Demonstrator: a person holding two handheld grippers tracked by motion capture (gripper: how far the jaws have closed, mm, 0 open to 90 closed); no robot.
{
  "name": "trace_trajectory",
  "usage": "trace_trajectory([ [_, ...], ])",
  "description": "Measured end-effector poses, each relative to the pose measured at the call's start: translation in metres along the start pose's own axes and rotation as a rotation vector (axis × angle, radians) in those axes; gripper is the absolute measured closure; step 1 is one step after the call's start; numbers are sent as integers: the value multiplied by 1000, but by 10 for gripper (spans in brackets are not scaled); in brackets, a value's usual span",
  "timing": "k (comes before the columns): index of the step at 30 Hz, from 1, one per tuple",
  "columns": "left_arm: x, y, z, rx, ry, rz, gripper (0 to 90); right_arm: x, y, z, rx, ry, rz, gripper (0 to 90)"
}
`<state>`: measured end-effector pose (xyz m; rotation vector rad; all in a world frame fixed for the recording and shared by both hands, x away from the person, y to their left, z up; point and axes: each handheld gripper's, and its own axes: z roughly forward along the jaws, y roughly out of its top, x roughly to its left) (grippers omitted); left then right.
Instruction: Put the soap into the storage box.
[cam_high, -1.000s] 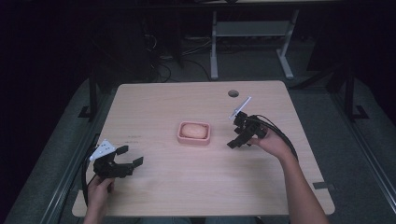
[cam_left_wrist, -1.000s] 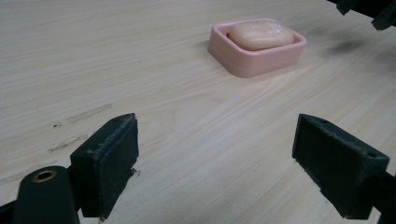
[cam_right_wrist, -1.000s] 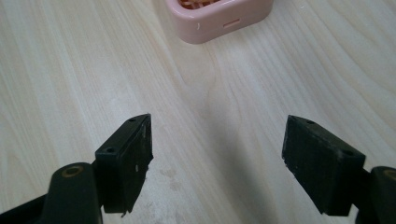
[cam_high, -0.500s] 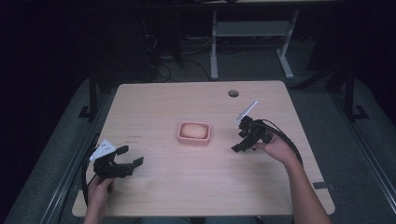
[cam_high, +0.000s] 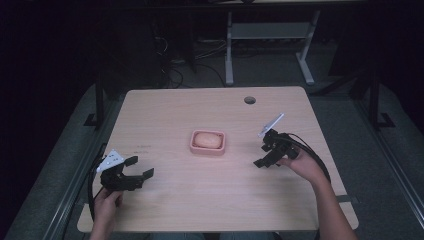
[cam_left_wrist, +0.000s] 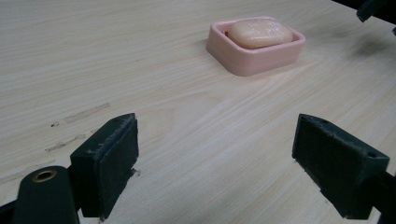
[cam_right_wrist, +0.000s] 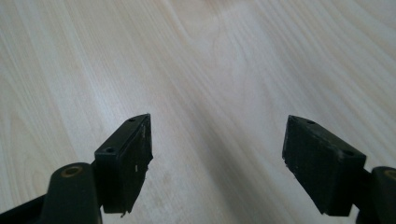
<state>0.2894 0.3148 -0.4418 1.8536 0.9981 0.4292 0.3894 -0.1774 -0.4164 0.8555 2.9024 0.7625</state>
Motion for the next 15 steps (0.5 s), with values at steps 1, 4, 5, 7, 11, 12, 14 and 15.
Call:
trace_trajectory([
  [1, 0, 0, 0, 0, -1, 1, 143, 0, -1, 0, 5, -2, 2, 233],
  [4, 0, 0, 0, -1, -1, 0, 143, 2, -5, -2, -9, -9, 0, 234],
  [5, 0, 0, 1, -1, -1, 1, 143, 2, -7, -3, -12, -6, 6, 234],
  [7, -1, 0, 1, -1, -3, -2, 143, 3, -11, -2, -16, -8, 7, 234],
  [11, -1, 0, 1, 1, -2, 0, 143, 5, -17, -3, -7, -4, 14, 234],
  [12, 0, 0, 1, 3, -1, -1, 143, 7, -19, -5, -18, -8, 16, 235],
  [14, 0, 0, 0, 3, -1, -2, 143, 9, -22, -7, -24, -6, 25, 235],
  [15, 0, 0, 0, 3, -1, -1, 143, 9, -24, -7, -27, -8, 26, 235],
])
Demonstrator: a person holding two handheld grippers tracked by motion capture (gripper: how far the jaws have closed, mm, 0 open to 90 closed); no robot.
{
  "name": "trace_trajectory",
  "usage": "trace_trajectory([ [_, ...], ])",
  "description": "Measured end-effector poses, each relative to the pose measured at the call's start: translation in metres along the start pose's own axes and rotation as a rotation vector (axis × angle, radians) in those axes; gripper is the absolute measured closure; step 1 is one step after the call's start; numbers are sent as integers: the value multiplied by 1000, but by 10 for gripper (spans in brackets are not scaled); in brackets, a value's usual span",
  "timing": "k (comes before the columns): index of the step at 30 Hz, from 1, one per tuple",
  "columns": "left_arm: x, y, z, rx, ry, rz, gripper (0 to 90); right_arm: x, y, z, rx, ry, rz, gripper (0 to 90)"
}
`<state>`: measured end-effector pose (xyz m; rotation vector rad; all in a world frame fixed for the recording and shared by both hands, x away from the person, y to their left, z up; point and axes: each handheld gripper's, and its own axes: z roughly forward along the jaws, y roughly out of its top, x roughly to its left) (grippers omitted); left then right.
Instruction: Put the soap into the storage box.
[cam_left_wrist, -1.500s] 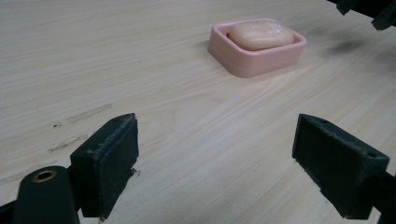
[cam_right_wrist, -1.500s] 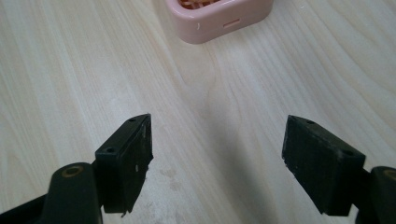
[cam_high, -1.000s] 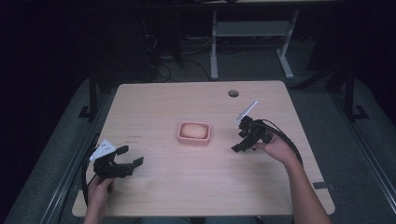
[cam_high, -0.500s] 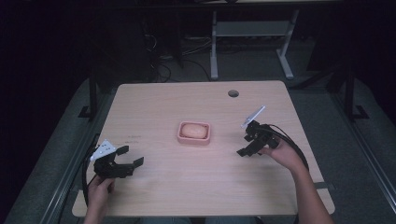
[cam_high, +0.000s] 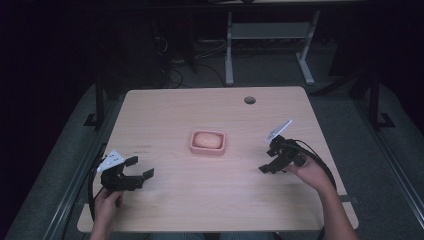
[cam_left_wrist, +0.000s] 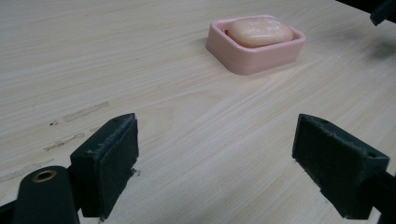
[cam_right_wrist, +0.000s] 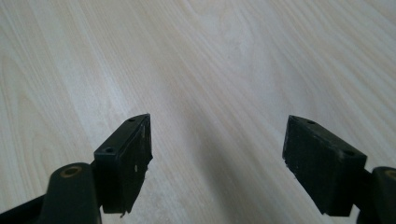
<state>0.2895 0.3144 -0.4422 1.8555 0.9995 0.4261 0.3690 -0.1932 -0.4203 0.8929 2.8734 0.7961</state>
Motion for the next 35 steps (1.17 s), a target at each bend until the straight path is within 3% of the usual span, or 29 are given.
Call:
trace_trajectory([
  [26, -4, -1, 4, 24, -13, 18, 143, 13, -57, -5, -49, -15, 49, 235],
  [35, -7, 1, 7, 40, -21, 30, 143, 29, -73, -9, -86, -38, 54, 235],
])
